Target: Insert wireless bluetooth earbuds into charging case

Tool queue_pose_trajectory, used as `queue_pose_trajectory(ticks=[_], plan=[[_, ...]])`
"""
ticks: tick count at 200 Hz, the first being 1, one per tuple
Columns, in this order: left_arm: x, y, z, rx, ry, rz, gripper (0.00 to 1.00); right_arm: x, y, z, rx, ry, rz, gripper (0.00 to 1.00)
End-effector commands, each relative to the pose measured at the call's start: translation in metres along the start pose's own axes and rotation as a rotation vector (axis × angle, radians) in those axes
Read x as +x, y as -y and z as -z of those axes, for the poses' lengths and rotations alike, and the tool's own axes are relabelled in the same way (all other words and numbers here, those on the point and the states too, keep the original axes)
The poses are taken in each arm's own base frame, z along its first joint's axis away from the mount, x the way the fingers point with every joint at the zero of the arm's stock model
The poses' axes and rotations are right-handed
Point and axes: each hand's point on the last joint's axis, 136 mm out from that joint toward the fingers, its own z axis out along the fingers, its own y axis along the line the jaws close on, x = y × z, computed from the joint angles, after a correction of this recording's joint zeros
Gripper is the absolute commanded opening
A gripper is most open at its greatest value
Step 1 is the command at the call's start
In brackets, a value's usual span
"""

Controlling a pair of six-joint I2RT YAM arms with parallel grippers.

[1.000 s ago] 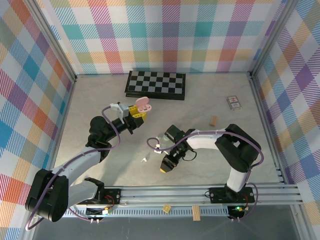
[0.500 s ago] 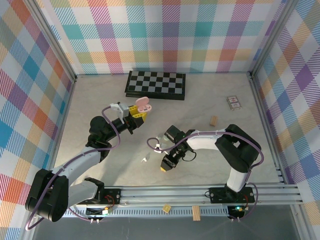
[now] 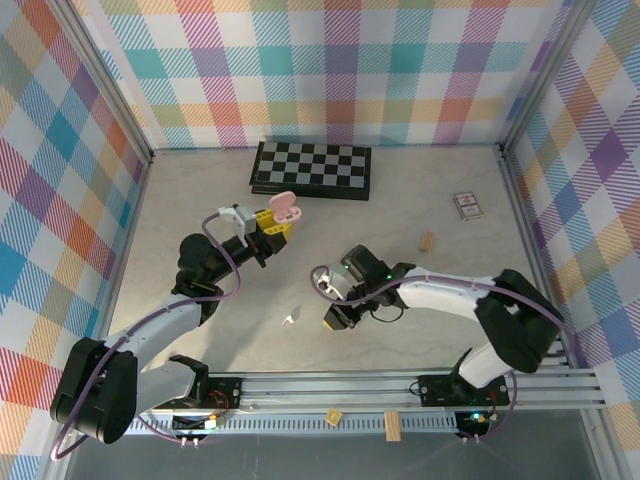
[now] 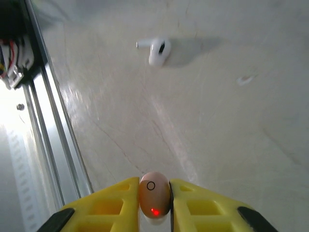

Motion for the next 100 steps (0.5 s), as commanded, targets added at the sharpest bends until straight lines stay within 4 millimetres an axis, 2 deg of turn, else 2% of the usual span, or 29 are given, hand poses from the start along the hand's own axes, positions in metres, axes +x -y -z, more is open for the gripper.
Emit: queue_pose_trajectory(ticks=[1,17,45,77,100], plan=[[-0.011,-0.001,0.003,-0.027,0.061,-0.044,0.25,-0.035,0.013,0.029,0.098,0.199,-0.066,0.19],[-0.008,0.000,0.002,-0.048,0.064,-0.056,0.25,-0.052,0.018,0.053,0.130,0.310,-0.106,0.18],[0.001,0.002,-0.003,-0.078,0.053,-0.072,0.25,-0.068,0.024,0.090,0.226,0.425,-0.128,0.19],[0.013,0.010,-0.010,-0.064,0.046,-0.066,0.25,-0.092,0.004,0.129,0.229,0.544,-0.080,0.19],[0.019,0.015,-0.015,-0.056,0.038,-0.068,0.25,-0.107,-0.015,0.150,0.200,0.592,-0.038,0.19]])
